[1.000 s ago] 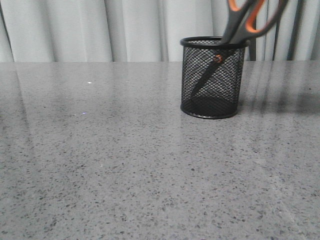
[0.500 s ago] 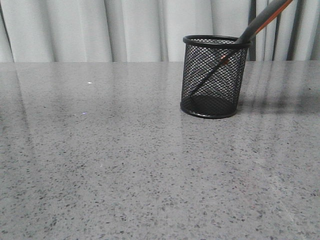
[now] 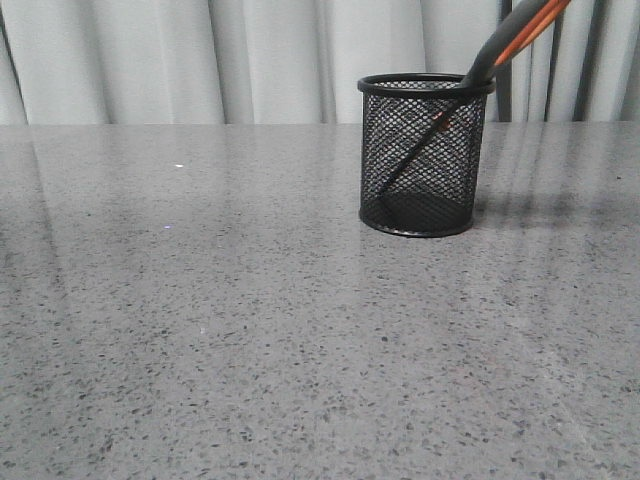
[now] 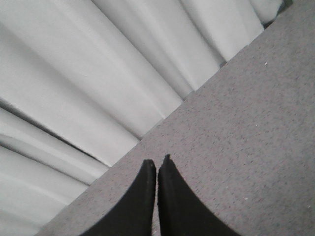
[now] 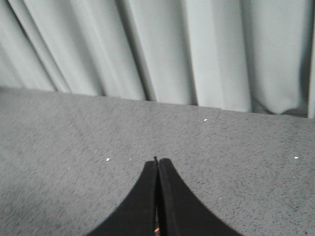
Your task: Put scissors into bucket
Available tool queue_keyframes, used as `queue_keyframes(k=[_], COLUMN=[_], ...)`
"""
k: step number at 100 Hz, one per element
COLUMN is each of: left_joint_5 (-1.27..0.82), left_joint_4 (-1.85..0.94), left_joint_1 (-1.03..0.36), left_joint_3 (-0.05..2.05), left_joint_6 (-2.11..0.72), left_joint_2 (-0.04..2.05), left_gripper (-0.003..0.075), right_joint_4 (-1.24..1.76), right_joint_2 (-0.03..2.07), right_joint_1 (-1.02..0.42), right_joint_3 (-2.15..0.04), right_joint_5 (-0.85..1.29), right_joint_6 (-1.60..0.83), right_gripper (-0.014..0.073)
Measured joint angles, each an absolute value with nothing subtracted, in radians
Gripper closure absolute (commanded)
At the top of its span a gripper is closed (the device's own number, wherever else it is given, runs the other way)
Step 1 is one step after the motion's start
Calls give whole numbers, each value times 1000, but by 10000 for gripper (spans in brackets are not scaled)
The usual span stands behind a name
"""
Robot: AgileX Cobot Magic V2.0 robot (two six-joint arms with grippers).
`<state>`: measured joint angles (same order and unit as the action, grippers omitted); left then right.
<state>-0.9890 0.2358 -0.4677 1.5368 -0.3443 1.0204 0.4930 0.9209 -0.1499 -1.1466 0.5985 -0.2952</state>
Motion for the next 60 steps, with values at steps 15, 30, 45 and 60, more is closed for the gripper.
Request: queue_keyframes(k=[15,30,45,60], left_joint_5=[-747,-548,-398,-322], left_joint_4=[209,195,134,67], left_joint_1=[-468,-468,-468,-468], left_joint_3=[1271,967,665,438], left_joint_6=[-282,-236,-166,-144], left_joint_2=[847,642,394,173], left_gripper=[741,741,741,741], right_joint_4=[500,504,504,507], right_joint_2=[777,608,416,236], right_joint_1=[-150,-148,-148,-148], right_joint_3=[-935,-746,-559,-405], right_joint_5=[448,348,293,282], right_joint_6=[-295,-295,-295,-295], right_gripper=[659,659,659,659])
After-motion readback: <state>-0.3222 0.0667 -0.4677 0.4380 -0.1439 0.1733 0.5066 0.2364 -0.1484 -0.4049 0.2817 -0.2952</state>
